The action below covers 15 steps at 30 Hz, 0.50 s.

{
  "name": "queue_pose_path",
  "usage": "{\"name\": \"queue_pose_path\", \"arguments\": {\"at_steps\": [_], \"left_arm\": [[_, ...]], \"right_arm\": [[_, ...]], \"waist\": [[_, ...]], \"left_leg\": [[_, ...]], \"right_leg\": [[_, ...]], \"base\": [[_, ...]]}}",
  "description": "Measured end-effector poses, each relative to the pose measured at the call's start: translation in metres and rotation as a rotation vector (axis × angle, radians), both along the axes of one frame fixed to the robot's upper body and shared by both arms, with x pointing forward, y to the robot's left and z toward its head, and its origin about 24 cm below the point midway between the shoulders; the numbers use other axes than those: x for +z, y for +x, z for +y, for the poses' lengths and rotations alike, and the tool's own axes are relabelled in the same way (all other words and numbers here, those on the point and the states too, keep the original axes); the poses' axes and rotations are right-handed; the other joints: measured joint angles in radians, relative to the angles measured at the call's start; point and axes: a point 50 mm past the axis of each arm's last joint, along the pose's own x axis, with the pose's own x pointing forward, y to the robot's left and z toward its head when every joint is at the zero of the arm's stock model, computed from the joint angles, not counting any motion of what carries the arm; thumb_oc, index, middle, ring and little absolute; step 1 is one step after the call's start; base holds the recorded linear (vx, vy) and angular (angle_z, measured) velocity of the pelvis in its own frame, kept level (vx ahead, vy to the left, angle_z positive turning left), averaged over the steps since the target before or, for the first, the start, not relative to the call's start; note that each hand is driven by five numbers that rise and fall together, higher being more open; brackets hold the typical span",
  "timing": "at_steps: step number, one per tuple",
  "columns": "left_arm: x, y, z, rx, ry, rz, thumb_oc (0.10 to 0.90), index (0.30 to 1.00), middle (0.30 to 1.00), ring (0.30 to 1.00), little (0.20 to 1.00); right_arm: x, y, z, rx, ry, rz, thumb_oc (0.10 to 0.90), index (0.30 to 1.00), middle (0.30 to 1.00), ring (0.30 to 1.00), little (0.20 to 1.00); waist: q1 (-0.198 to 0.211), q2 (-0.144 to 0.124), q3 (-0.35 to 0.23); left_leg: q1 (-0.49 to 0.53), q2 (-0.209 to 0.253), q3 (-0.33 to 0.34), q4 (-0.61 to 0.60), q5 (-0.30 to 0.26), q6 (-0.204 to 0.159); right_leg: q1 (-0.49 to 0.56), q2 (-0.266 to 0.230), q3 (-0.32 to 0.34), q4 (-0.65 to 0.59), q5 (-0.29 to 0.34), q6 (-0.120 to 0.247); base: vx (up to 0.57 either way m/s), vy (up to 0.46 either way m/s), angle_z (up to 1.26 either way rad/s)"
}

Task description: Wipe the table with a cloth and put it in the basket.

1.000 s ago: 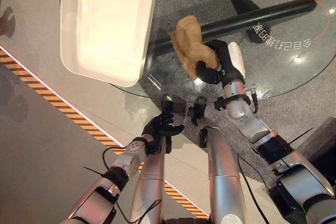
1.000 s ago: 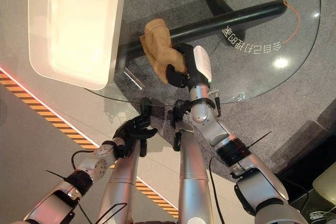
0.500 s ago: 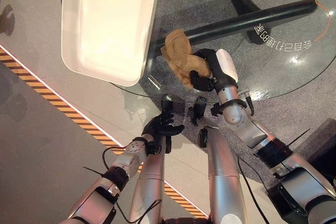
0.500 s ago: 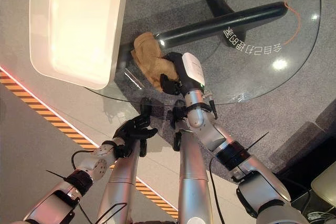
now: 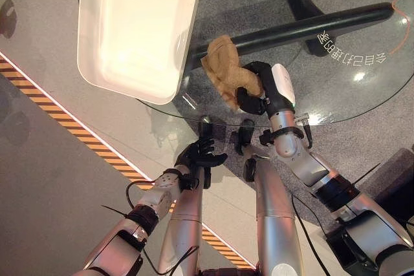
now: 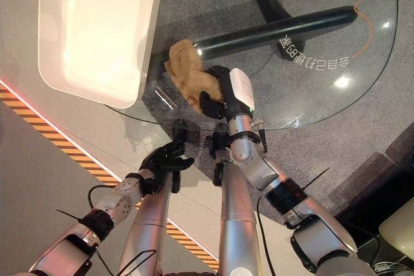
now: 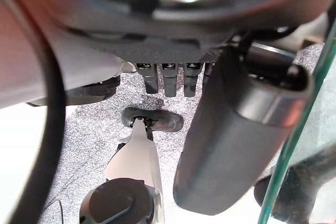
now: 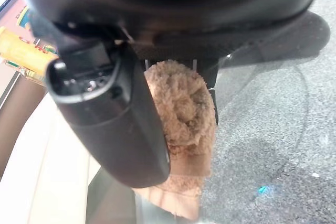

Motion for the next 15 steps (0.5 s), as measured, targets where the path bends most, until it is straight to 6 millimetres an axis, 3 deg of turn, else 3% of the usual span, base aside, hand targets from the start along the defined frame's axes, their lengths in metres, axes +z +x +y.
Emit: {"name": "queue_pose_path", "arguments": {"at_steps": [15], "left_arm": [[0.0006, 0.0003, 0.0032, -0.014, 0.001, -0.005, 0.800, 0.900, 0.900, 0.900, 0.900]], "right_arm": [[0.0011, -0.0047, 0.0004, 0.080, -0.067, 0.068, 0.100, 0.300, 0.300, 0.300, 0.200]], "waist": [[-0.001, -0.007, 0.002]], "left_leg": [[0.001, -0.001, 0.000, -0.003, 0.001, 0.001]], "right_leg": [[0.002, -0.001, 0.000, -0.003, 0.001, 0.001]], "base": [[0.00, 0.000, 0.00]]}}
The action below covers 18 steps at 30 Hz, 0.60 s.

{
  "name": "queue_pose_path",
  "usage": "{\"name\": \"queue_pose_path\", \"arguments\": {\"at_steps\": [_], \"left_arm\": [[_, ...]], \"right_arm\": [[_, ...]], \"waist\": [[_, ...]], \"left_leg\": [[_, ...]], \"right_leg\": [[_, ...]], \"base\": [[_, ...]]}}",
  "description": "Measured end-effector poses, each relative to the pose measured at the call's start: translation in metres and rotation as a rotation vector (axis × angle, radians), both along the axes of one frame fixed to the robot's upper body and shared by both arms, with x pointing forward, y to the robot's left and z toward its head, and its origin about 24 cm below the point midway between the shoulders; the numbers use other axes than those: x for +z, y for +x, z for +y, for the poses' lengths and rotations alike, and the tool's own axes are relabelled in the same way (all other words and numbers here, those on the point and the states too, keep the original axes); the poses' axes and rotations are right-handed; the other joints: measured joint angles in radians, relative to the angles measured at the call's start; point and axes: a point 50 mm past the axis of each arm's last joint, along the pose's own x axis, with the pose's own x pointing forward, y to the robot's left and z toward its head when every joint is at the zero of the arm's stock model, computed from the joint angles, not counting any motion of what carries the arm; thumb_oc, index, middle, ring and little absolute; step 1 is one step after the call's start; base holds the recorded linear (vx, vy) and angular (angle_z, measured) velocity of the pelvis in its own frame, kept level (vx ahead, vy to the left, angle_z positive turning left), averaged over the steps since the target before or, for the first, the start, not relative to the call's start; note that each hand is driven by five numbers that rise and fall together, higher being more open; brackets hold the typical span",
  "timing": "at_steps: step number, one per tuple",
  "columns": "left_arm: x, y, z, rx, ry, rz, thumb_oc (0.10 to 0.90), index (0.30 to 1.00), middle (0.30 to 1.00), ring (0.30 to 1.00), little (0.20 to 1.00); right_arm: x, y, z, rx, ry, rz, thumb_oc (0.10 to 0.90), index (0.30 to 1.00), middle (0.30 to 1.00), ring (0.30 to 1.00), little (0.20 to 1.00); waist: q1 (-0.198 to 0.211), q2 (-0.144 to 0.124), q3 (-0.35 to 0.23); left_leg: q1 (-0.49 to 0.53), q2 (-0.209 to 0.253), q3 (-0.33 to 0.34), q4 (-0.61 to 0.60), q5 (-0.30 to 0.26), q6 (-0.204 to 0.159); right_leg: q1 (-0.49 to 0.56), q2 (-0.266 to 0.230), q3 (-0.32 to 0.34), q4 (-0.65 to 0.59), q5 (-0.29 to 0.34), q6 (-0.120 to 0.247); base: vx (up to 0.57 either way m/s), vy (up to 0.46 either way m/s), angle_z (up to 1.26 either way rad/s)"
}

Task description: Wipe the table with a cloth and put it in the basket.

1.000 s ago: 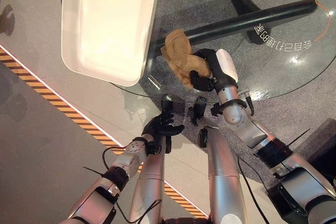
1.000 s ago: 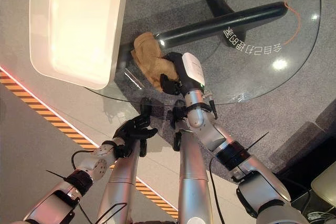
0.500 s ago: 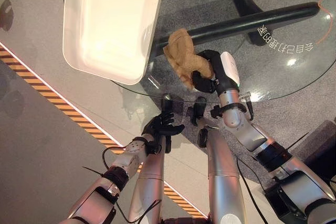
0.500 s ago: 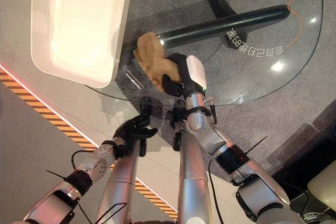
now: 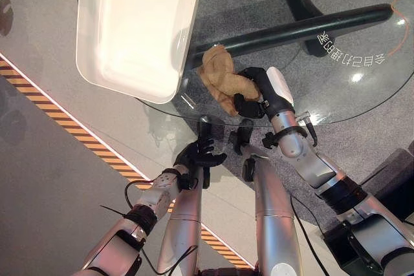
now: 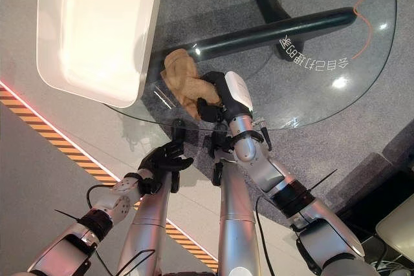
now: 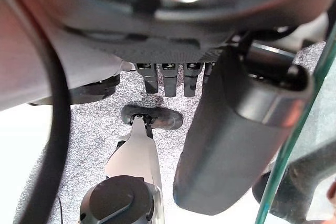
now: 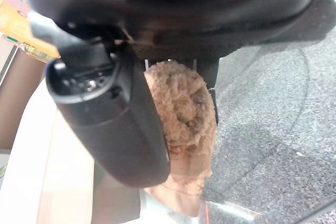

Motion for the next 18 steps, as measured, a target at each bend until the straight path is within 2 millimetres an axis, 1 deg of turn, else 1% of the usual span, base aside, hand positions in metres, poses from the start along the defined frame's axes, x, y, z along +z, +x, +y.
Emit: {"name": "queue_pose_path", "arguments": {"at_steps": [7, 10, 14, 16, 18], "left_arm": [[0.001, 0.000, 0.000, -0.008, -0.006, -0.010, 0.800, 0.900, 0.900, 0.900, 0.900], [0.001, 0.000, 0.001, -0.006, -0.007, -0.011, 0.800, 0.900, 0.900, 0.900, 0.900], [0.001, 0.001, 0.002, -0.005, -0.011, -0.011, 0.800, 0.900, 0.900, 0.900, 0.900], [0.001, 0.001, 0.004, -0.008, -0.011, -0.012, 0.800, 0.900, 0.900, 0.900, 0.900], [0.001, 0.001, 0.006, -0.009, -0.007, -0.015, 0.800, 0.900, 0.900, 0.900, 0.900]], "right_arm": [[0.001, -0.001, -0.007, -0.096, 0.024, -0.089, 0.100, 0.300, 0.300, 0.300, 0.200], [0.006, 0.003, -0.016, -0.161, 0.022, -0.126, 0.100, 0.300, 0.300, 0.300, 0.200], [0.017, 0.010, -0.033, -0.269, 0.027, -0.173, 0.100, 0.300, 0.300, 0.300, 0.200], [0.024, 0.018, -0.043, -0.343, 0.027, -0.198, 0.100, 0.300, 0.300, 0.300, 0.200], [0.030, 0.020, -0.049, -0.385, 0.030, -0.218, 0.100, 0.300, 0.300, 0.300, 0.200]], "waist": [[0.003, -0.003, 0.002], [0.003, -0.006, 0.003], [0.004, -0.016, 0.004], [0.006, -0.022, 0.005], [0.008, -0.023, 0.005]], "left_leg": [[-0.001, -0.001, 0.000, 0.004, 0.000, 0.000], [0.000, 0.000, -0.001, 0.019, -0.003, 0.005], [0.003, -0.001, -0.001, 0.020, -0.005, 0.007], [0.005, -0.001, -0.002, 0.024, -0.005, 0.007], [0.004, -0.001, -0.002, 0.027, -0.006, 0.009]], "right_leg": [[0.001, -0.001, 0.000, 0.000, 0.001, 0.002], [0.009, 0.001, -0.001, 0.000, 0.002, 0.003], [0.013, 0.000, -0.002, 0.000, 0.004, 0.007], [0.018, 0.000, -0.002, -0.001, 0.005, 0.008], [0.019, 0.000, -0.002, -0.002, 0.006, 0.009]], "base": [[0.00, -0.005, 0.00], [0.00, -0.024, -0.01], [0.00, -0.026, 0.00], [0.00, 0.000, 0.00], [0.00, 0.000, 0.00]]}}
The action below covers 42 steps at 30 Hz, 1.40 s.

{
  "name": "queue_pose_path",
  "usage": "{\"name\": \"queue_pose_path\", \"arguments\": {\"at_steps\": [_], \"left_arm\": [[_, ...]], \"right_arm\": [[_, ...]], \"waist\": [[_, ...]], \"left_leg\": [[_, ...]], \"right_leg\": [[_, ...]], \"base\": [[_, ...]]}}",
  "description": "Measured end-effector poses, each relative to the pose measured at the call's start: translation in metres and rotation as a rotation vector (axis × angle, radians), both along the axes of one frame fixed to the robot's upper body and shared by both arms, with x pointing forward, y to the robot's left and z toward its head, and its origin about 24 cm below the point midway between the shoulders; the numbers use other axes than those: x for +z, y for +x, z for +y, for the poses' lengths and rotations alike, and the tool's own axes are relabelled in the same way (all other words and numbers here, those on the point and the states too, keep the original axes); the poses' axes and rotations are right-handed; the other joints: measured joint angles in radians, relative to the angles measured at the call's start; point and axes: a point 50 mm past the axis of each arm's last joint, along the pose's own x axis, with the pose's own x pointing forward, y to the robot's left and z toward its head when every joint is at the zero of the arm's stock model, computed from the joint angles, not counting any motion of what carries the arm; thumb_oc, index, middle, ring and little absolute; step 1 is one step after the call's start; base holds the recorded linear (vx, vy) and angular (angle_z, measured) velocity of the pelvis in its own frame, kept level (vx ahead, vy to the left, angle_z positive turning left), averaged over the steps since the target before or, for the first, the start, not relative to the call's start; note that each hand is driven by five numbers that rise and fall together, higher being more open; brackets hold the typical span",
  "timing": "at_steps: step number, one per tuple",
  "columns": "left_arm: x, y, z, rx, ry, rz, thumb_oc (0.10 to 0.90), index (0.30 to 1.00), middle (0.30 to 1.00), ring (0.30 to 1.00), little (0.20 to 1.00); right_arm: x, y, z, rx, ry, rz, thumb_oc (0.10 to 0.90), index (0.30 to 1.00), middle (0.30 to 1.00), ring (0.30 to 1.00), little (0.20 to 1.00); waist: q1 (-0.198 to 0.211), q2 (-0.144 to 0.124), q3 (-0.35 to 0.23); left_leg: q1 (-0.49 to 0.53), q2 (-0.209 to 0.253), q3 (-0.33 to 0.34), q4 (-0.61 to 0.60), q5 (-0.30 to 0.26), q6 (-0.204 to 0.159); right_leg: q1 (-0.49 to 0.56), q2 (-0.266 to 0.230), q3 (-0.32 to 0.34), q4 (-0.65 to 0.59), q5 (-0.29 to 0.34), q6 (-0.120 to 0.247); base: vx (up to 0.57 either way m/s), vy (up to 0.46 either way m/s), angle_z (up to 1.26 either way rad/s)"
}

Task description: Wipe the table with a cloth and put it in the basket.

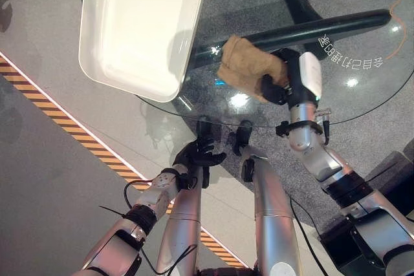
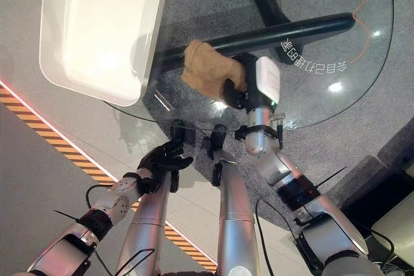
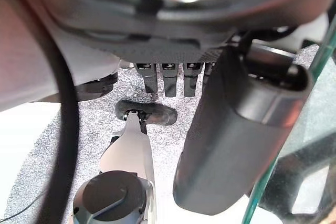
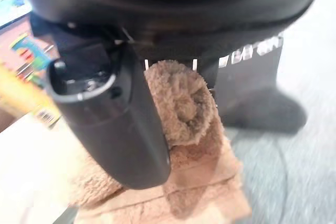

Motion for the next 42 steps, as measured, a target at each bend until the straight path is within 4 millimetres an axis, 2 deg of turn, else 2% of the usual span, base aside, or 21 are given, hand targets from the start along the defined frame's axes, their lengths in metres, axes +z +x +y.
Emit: {"name": "queue_pose_path", "arguments": {"at_steps": [9, 26, 42], "left_arm": [[0.002, 0.000, -0.001, -0.019, -0.008, -0.016, 0.800, 0.900, 0.900, 0.900, 0.900], [0.003, -0.001, -0.002, -0.030, -0.009, -0.028, 0.800, 0.900, 0.900, 0.900, 0.900], [0.002, -0.002, -0.002, -0.031, -0.008, -0.024, 0.800, 0.900, 0.900, 0.900, 0.900]], "right_arm": [[0.028, 0.009, -0.027, -0.195, 0.024, -0.112, 0.100, 0.300, 0.300, 0.300, 0.200], [0.036, 0.001, -0.075, -0.485, 0.290, -0.241, 0.100, 0.300, 0.300, 0.300, 0.200], [0.039, -0.003, -0.078, -0.508, 0.406, -0.309, 0.100, 0.300, 0.300, 0.300, 0.200]], "waist": [[0.013, 0.000, 0.000], [0.017, -0.003, 0.002], [0.021, -0.002, 0.003]], "left_leg": [[-0.008, -0.002, -0.001, 0.004, -0.002, 0.004], [-0.006, -0.007, 0.001, -0.013, 0.006, 0.015], [0.005, -0.009, 0.003, -0.032, 0.014, 0.016]], "right_leg": [[0.002, 0.004, -0.001, -0.014, 0.004, 0.006], [0.002, 0.004, 0.005, -0.036, 0.003, 0.007], [0.003, 0.003, 0.009, -0.039, 0.003, 0.007]], "base": [[0.00, 0.000, 0.00], [0.00, 0.000, 0.00], [0.00, 0.000, 0.00]]}}
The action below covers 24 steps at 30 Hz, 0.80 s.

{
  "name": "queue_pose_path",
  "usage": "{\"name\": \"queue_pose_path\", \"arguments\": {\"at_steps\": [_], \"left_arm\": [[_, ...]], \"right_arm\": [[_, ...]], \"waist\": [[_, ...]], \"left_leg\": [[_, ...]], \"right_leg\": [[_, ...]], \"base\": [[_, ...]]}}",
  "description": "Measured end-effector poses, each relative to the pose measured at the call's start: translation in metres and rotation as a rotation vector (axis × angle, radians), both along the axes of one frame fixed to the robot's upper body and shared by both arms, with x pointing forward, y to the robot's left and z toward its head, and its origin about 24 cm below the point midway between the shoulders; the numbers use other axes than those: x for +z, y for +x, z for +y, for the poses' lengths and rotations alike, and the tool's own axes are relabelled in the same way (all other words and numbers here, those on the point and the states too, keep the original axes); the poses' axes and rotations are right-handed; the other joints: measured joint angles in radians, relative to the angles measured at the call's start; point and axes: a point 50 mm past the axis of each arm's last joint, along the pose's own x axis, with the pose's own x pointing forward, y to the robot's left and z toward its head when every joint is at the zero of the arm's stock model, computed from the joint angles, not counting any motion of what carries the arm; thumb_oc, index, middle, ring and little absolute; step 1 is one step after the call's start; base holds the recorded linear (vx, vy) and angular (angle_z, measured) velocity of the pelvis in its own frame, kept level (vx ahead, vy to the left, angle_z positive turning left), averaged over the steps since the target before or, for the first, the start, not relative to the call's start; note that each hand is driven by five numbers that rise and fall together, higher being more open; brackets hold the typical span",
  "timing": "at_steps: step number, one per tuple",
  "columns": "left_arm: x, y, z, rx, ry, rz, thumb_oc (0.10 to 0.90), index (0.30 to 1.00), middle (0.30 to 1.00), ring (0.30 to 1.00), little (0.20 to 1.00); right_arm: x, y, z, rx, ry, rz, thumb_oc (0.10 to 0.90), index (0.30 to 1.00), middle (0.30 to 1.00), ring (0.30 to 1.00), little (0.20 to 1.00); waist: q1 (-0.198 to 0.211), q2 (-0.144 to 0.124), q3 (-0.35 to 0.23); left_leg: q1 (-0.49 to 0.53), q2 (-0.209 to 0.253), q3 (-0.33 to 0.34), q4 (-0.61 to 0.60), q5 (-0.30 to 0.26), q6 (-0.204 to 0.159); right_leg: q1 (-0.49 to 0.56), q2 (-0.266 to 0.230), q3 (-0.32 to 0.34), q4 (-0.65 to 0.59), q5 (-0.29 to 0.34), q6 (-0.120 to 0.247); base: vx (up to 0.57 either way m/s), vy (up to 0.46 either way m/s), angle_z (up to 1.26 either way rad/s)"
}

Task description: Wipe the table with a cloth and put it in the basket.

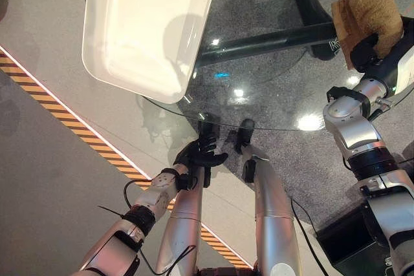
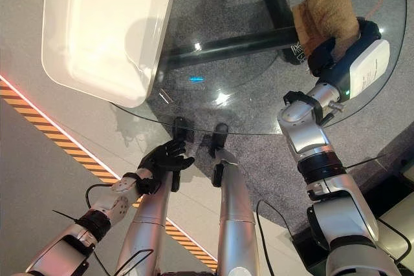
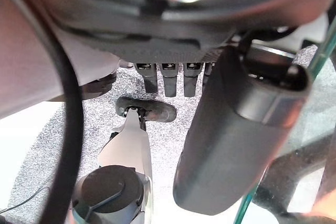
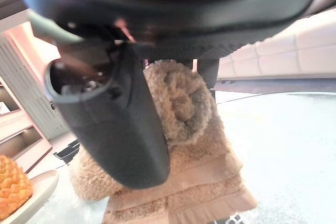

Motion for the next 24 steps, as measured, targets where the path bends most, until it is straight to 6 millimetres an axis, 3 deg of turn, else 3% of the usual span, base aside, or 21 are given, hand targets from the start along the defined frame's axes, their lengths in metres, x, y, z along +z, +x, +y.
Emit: {"name": "queue_pose_path", "arguments": {"at_steps": [7, 15, 24], "left_arm": [[0.000, 0.000, -0.002, -0.005, -0.006, 0.000, 0.800, 0.900, 0.900, 0.900, 0.900], [-0.002, 0.000, -0.001, -0.004, -0.018, -0.001, 0.800, 0.900, 0.900, 0.900, 0.900], [-0.003, -0.001, -0.003, -0.008, -0.024, -0.005, 0.800, 0.900, 0.900, 0.900, 0.900]], "right_arm": [[0.001, 0.003, 0.006, 0.070, -0.006, 0.018, 0.100, 0.300, 0.300, 0.300, 0.200], [-0.002, 0.016, 0.054, 0.387, -0.200, 0.205, 0.100, 0.300, 0.300, 0.300, 0.200], [-0.001, 0.016, 0.069, 0.492, -0.297, 0.260, 0.100, 0.300, 0.300, 0.300, 0.200]], "waist": [[0.021, 0.001, 0.000], [0.022, 0.002, 0.001], [0.018, 0.002, 0.001]], "left_leg": [[0.006, 0.000, -0.001, -0.015, 0.004, -0.005], [0.008, 0.000, -0.001, -0.024, 0.005, -0.006], [0.011, 0.001, -0.001, -0.032, 0.006, -0.009]], "right_leg": [[0.002, -0.002, 0.000, 0.000, 0.000, -0.001], [0.001, -0.003, -0.001, 0.000, 0.000, -0.001], [0.001, -0.004, -0.001, -0.001, 0.000, -0.001]], "base": [[0.00, 0.000, 0.00], [0.00, 0.000, 0.00], [0.00, 0.000, 0.00]]}}
